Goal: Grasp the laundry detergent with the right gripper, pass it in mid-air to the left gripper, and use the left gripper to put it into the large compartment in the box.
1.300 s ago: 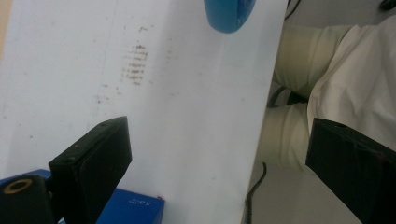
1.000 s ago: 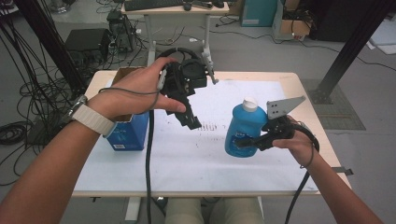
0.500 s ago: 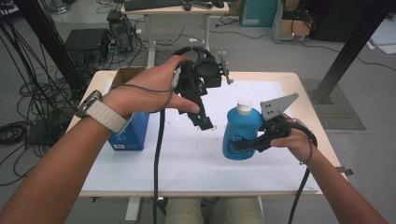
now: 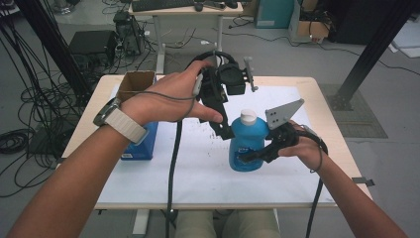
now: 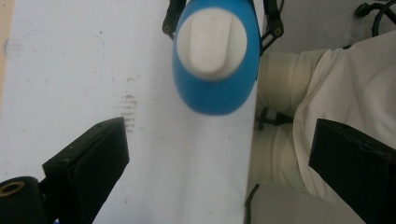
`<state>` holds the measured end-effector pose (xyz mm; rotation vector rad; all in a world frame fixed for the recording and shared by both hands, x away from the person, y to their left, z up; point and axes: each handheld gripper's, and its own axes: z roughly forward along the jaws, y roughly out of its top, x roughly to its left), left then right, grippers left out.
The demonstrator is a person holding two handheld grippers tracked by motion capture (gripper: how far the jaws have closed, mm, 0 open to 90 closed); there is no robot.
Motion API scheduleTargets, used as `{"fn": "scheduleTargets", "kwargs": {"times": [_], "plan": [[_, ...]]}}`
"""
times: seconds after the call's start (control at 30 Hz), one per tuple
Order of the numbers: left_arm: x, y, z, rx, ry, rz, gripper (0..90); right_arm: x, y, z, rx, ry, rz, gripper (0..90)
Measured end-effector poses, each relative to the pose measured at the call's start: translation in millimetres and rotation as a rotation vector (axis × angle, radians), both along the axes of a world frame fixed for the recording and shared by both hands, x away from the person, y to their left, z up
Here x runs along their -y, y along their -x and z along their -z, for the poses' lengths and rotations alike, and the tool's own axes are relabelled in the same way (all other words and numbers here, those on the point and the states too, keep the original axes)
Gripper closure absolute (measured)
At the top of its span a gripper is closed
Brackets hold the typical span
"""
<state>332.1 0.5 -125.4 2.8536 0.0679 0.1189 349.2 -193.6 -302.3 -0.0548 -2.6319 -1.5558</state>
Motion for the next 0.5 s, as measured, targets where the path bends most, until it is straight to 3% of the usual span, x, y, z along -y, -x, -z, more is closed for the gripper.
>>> {"fn": "scheduleTargets", "kwargs": {"times": [0.5], "plan": [[9.4,-1.9,9.9,-0.018,-0.008,0.007,5.2,-11.4,1.5,3.9,0.015,0.015,-0.027,42.5]]}}
